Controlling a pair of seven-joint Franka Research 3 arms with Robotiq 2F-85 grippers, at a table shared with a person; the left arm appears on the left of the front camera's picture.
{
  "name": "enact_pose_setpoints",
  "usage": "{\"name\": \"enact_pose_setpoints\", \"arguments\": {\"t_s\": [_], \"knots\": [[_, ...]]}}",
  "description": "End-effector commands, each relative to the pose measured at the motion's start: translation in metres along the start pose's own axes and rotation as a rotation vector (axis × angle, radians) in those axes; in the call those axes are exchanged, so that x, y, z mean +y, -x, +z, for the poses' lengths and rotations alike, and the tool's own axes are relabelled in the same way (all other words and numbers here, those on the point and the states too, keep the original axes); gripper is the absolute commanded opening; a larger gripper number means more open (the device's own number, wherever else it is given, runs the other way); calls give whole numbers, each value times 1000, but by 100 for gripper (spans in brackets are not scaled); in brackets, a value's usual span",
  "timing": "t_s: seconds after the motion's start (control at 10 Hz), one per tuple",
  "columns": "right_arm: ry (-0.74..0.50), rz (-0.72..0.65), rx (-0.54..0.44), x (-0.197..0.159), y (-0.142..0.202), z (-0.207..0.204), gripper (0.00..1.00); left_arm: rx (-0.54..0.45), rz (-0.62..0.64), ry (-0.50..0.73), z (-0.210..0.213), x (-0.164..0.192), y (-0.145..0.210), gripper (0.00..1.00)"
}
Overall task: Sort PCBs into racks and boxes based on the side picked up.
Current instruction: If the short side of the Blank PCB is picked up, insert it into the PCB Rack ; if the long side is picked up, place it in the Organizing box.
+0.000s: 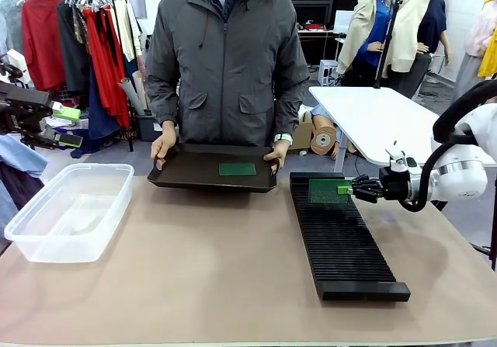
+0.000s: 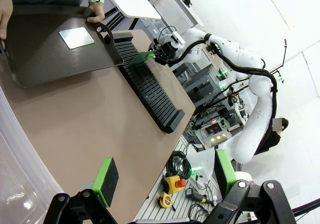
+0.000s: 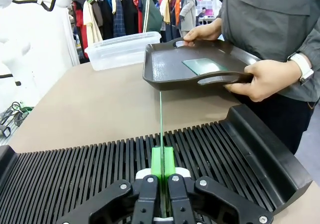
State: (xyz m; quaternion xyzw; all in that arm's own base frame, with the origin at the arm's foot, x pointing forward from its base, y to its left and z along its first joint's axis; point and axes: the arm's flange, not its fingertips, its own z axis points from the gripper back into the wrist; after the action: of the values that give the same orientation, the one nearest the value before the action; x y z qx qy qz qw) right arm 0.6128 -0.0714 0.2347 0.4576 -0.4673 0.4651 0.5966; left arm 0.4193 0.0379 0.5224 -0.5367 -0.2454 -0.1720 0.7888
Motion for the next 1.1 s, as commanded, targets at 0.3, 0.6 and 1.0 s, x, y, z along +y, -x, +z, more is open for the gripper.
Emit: {"name": "enact_pose_setpoints", "arguments": {"t_s": [0.3, 0.6, 1.0], "knots": [[-8, 7, 2, 0, -3, 0, 0, 1, 10, 11, 1, -2, 0, 100], [-8, 7, 2, 0, -3, 0, 0, 1, 10, 11, 1, -2, 0, 100], [28, -3, -20, -5, 2, 2, 0, 1, 10, 11, 1, -2, 0, 100]]}}
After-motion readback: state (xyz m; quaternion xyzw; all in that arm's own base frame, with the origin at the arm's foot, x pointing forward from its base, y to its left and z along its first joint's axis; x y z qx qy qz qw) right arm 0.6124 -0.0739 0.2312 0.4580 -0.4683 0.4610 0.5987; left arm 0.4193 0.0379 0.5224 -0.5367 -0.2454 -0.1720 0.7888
